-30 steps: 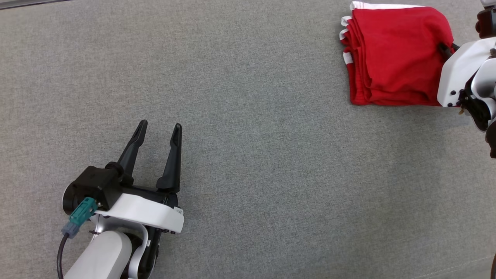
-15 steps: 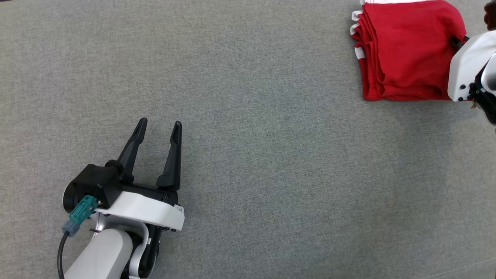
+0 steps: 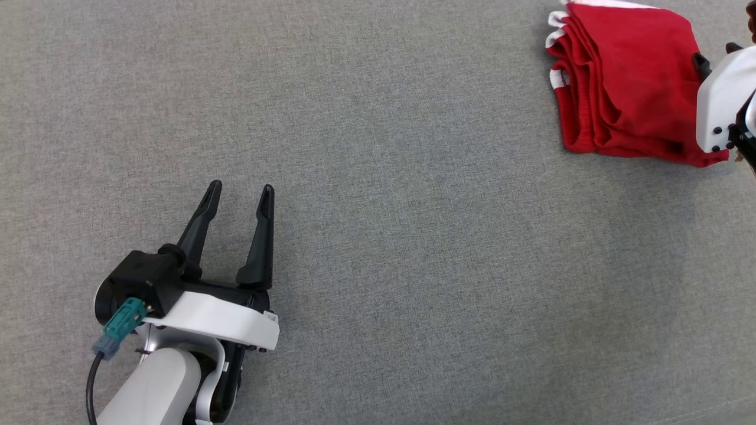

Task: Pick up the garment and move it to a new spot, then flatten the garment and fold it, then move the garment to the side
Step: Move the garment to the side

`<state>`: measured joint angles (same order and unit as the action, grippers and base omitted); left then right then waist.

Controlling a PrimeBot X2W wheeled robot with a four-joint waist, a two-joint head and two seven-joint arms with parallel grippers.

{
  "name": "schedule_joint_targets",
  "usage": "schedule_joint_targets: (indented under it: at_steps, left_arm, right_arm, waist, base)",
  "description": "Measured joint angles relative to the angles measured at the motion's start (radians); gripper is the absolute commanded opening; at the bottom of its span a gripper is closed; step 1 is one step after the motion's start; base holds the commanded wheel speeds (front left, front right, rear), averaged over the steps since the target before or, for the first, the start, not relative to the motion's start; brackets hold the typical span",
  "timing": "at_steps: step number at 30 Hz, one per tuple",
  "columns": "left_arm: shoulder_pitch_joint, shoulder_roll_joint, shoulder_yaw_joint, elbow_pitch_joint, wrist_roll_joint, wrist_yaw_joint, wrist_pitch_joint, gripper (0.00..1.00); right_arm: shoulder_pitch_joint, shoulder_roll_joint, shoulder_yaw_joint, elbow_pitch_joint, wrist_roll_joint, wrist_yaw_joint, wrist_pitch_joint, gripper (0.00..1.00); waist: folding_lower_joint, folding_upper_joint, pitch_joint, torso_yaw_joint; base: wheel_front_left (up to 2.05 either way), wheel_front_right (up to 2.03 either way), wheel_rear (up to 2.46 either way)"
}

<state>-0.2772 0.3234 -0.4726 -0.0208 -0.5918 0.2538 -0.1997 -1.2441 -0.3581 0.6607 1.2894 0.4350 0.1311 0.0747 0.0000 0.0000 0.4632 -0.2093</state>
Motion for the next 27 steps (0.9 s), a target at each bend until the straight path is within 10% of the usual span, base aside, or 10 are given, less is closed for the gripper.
schedule_joint_targets:
  at_steps: [2, 27]
  left_arm:
    - [-0.002, 0.001, -0.001, -0.001, 0.0, 0.002, 0.002, 1.0]
    - [0.082, 0.003, 0.03, 0.04, -0.035, 0.016, -0.036, 1.0]
  right_arm:
    - [0.0, 0.003, -0.025, 0.0, -0.029, 0.0, 0.0, 1.0]
    - [0.128, 0.222, -0.278, -0.005, -0.221, 0.0, -0.264, 1.0]
  waist:
    - [0.0, 0.0, 0.001, 0.0]
    - [0.0, 0.0, -0.211, 0.015]
  base:
    - [0.0, 0.0, 0.0]
    - [0.0, 0.0, 0.0]
